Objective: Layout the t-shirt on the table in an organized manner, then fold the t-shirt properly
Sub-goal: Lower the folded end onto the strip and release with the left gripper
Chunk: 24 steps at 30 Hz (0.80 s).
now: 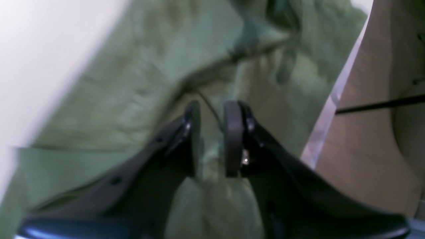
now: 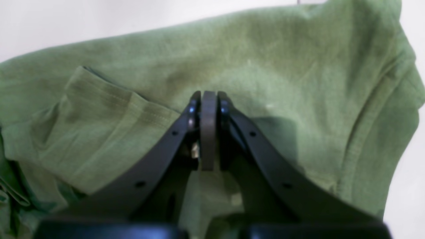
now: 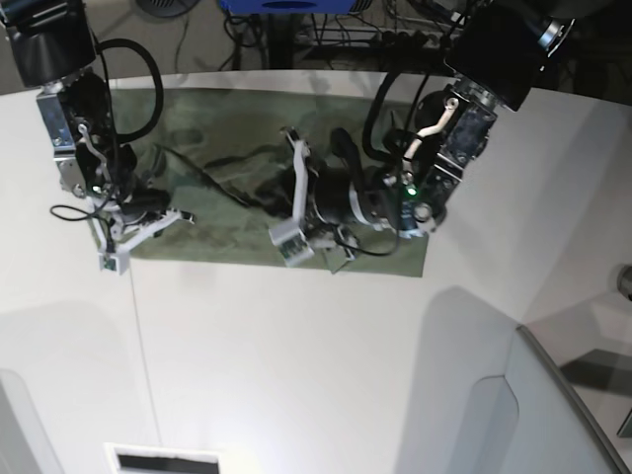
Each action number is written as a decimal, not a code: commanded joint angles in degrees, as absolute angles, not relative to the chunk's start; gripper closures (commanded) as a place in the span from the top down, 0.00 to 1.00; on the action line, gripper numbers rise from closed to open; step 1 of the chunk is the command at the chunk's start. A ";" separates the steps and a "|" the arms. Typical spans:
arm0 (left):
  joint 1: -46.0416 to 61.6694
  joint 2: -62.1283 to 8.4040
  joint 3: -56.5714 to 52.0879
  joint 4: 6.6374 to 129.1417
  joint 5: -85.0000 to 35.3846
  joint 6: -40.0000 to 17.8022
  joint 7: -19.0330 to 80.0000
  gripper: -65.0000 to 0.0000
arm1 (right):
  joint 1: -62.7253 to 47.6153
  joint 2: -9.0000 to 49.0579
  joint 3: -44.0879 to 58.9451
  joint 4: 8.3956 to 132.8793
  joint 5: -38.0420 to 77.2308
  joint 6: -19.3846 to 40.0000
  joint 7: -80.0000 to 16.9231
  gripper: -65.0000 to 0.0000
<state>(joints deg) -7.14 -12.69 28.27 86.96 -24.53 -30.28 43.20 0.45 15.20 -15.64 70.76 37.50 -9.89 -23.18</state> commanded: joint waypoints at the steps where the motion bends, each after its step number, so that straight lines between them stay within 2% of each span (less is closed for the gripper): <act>1: -7.52 -13.23 25.36 89.10 -23.87 -26.95 42.33 0.09 | 1.45 15.69 -15.25 71.43 37.76 -9.54 -22.02 0.02; 2: -6.73 -13.32 22.73 89.89 -22.64 -24.22 42.33 0.01 | 1.36 15.69 -15.16 71.43 37.76 -9.54 -22.02 0.02; 5: -4.35 -14.81 17.71 90.95 -16.31 -19.82 42.33 0.00 | 1.36 15.69 -14.99 71.43 37.76 -9.54 -22.02 0.02; 14: -0.31 -14.99 14.99 87.52 5.23 -19.21 41.98 0.00 | 1.63 15.43 -15.25 71.43 37.76 -9.54 -22.02 0.02; 24: 0.04 -12.53 12.44 84.26 8.40 -19.65 41.98 0.00 | 1.36 15.60 -14.99 71.43 37.76 -9.54 -22.02 0.02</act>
